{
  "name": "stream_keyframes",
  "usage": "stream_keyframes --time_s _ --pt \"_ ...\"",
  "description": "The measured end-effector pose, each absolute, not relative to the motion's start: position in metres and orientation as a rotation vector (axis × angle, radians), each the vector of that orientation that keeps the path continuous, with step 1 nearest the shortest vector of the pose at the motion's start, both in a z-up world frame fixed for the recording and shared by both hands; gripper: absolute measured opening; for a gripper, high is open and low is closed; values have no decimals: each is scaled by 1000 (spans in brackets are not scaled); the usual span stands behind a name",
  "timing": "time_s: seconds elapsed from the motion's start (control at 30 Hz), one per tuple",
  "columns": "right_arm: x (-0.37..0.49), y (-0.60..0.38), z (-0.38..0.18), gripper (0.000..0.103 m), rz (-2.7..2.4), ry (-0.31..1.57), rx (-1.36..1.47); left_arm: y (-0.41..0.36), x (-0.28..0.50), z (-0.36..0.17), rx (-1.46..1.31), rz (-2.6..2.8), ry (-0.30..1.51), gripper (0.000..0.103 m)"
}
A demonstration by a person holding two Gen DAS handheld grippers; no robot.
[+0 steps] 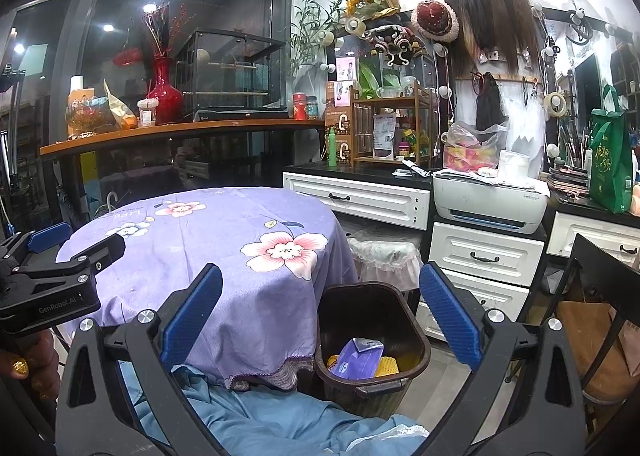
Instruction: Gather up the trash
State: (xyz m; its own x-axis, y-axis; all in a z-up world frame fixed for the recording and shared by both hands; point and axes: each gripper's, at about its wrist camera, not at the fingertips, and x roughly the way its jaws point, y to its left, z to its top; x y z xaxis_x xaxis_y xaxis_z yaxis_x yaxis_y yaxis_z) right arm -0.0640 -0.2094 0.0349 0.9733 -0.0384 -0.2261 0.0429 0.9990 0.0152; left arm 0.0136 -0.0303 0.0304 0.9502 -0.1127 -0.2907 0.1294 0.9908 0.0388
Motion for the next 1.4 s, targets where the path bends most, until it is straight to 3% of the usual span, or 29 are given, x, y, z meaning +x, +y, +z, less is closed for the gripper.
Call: stream_keyframes --time_s 1.4 --pt "-62 -210 31 97 -39 239 24 -30 18 25 54 -122 314 98"
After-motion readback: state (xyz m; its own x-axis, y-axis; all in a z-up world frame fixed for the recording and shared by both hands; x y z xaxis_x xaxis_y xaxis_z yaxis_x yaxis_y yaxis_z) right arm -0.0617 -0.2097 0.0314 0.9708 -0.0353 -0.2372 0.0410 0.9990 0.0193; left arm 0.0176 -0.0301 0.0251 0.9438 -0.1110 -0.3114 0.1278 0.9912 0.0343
